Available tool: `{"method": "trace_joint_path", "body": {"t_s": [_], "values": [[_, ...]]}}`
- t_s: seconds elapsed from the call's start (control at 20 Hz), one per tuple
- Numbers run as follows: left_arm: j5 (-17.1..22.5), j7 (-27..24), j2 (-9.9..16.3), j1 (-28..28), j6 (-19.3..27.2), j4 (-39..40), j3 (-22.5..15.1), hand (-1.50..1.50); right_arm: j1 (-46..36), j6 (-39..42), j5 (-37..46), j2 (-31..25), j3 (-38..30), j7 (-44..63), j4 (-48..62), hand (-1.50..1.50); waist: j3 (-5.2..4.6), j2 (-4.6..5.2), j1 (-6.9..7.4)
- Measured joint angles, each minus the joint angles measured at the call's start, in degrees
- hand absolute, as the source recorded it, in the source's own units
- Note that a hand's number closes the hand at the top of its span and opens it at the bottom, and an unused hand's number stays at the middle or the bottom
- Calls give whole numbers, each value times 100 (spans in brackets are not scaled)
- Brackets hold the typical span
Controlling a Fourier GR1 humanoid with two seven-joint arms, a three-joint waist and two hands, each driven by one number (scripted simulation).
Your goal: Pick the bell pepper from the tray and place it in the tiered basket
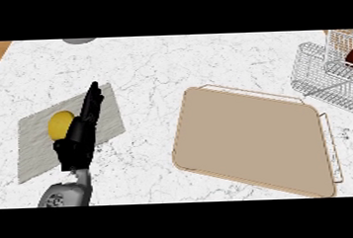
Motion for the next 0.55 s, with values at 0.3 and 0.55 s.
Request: {"method": "trace_joint_path", "body": {"t_s": [0.3, 0.55], "values": [[-5, 42, 28, 44, 38, -45, 67, 0, 889, 426, -817, 43, -965, 229, -1445, -150, 1, -36, -137], [-8, 84, 31, 167, 81, -125, 102, 0, 2028, 1214, -1745, 381, -2002, 45, -2829, -150, 2, -64, -257]]}}
